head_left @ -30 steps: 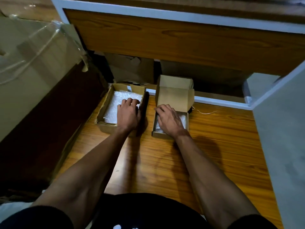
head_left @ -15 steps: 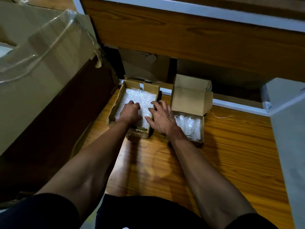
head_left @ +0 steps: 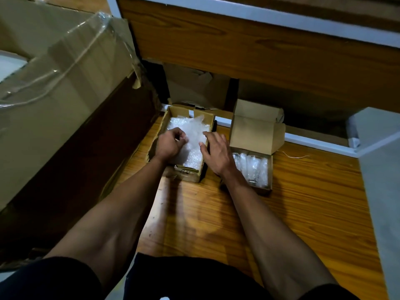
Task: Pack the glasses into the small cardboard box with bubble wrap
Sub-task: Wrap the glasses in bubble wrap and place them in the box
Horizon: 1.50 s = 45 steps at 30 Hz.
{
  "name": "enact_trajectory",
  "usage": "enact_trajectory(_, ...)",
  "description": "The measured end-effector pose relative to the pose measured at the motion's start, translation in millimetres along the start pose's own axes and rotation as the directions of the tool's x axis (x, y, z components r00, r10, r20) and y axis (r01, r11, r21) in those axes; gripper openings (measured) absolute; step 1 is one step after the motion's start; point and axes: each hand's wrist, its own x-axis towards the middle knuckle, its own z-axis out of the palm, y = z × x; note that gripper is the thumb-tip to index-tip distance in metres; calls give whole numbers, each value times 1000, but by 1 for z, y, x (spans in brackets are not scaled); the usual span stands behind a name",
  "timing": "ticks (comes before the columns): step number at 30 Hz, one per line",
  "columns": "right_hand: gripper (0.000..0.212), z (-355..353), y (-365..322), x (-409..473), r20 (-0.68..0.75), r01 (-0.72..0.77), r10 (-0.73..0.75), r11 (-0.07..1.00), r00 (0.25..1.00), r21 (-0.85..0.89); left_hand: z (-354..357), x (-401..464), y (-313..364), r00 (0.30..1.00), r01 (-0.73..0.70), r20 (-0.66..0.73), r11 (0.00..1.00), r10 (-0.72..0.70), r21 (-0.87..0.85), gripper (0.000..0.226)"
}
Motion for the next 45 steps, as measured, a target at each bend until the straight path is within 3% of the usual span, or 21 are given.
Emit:
enact_trajectory(3,49,-11,-18,8,-2,-205,214,939,977,275,-8,-7,6,996,-92,-22,968,90,-235,17)
enact_trajectory(8,67,-26,-34,27,106,-427,458,689,883,585,-16,-18,33,975,-171,83,935,206,-311,9)
enact_trajectory(10,57,-33,-37,32,168,-457,466,624,869,633,-15,-23,46,947,-213,183,942,265,-260,5)
enact_trajectory(12,26,-35,-34,34,190,-473,472,605,861,640,-12,-26,55,936,-221,228,951,269,-216,4)
enact_trajectory(14,11,-35,-25,34,170,-502,521,605,837,618,-9,-27,60,948,-217,197,960,250,-174,13)
enact_trajectory(17,13,-44,-8,29,200,-503,555,472,808,724,-10,-28,64,981,-191,-49,969,186,-156,14)
enact_trajectory(19,10,-58,-5,19,227,-442,518,341,825,830,-10,-26,60,981,-146,-151,977,122,-156,31)
enact_trajectory(23,15,-72,10,5,225,-364,505,193,833,911,-7,-21,58,989,140,102,924,-111,-357,86)
enact_trajectory(26,36,-73,26,-2,239,-363,516,151,822,920,2,-23,65,962,229,250,825,-111,-516,85)
enact_trajectory(29,47,-83,32,-12,227,-387,528,213,819,897,14,-20,69,958,223,268,845,-98,-485,86)
enact_trajectory(31,80,-91,37,-18,267,-398,485,190,833,897,19,-19,73,969,191,236,844,-79,-501,82)
enact_trajectory(33,102,-100,43,-23,317,-423,437,170,842,890,19,-19,79,970,173,237,836,-53,-521,52)
enact_trajectory(34,98,-105,45,-26,335,-448,432,191,838,873,18,-22,84,969,154,245,838,-25,-524,27)
enact_trajectory(35,90,-108,49,-28,350,-473,435,213,829,855,17,-25,89,966,140,258,833,4,-536,19)
enact_trajectory(40,39,-116,62,-32,326,-482,462,272,825,833,18,-32,100,945,155,322,791,55,-591,23)
enact_trajectory(42,40,-121,67,-34,316,-484,477,282,820,828,21,-34,102,945,149,321,788,64,-597,24)
enact_trajectory(45,72,-130,75,-40,370,-495,431,225,823,839,24,-36,105,944,118,313,786,100,-606,17)
